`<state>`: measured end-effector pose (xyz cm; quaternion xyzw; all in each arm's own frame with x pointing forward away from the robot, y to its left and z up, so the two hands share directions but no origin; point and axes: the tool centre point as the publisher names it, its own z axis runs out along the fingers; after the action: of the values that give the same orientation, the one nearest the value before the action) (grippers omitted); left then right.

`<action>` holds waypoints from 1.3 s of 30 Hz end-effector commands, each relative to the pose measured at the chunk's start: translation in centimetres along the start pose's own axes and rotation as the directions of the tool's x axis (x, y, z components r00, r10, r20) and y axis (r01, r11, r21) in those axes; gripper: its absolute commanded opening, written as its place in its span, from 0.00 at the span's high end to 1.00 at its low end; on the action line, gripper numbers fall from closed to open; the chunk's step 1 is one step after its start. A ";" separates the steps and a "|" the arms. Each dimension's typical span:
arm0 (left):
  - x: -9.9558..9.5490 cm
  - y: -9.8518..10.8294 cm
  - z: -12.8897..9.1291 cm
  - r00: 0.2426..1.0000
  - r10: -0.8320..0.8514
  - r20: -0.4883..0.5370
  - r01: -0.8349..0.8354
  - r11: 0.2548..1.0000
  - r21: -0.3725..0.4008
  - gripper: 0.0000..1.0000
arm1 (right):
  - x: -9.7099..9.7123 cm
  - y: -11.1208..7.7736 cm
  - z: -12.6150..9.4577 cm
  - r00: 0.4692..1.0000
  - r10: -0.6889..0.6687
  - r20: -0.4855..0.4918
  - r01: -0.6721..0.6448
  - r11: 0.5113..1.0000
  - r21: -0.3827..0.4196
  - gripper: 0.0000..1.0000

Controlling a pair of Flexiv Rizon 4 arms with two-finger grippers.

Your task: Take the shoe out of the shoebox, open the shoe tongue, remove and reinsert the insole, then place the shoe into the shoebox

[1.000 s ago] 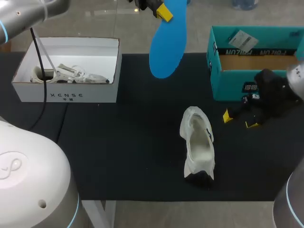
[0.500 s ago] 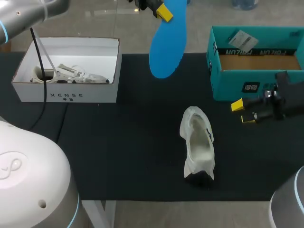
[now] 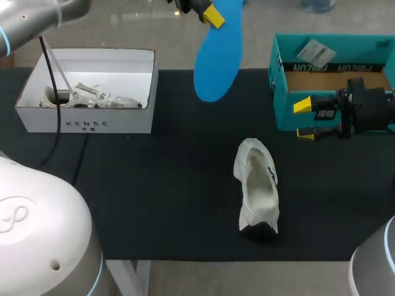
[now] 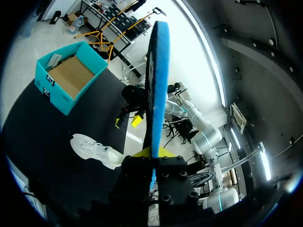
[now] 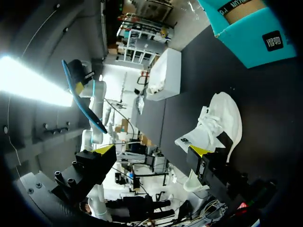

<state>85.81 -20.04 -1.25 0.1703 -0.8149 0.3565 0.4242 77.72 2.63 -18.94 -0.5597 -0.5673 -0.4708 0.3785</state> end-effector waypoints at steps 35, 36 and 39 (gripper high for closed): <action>-0.1 0.0 0.0 1.000 0.001 -0.001 -0.001 1.000 -0.002 1.00 | 3.9 5.5 10.5 0.995 0.000 -0.100 -0.004 0.999 -0.032 0.00; -0.1 0.0 0.0 1.000 0.001 -0.001 -0.001 1.000 -0.002 1.00 | 3.9 5.5 10.5 0.995 0.000 -0.100 -0.004 0.999 -0.032 0.00; -0.1 0.0 0.0 1.000 0.001 -0.001 -0.001 1.000 -0.002 1.00 | 3.9 5.5 10.5 0.995 0.000 -0.100 -0.004 0.999 -0.032 0.00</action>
<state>85.81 -20.03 -1.25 0.1703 -0.8149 0.3565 0.4242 83.94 13.28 -17.46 -0.5406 -0.5398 -0.5072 0.3988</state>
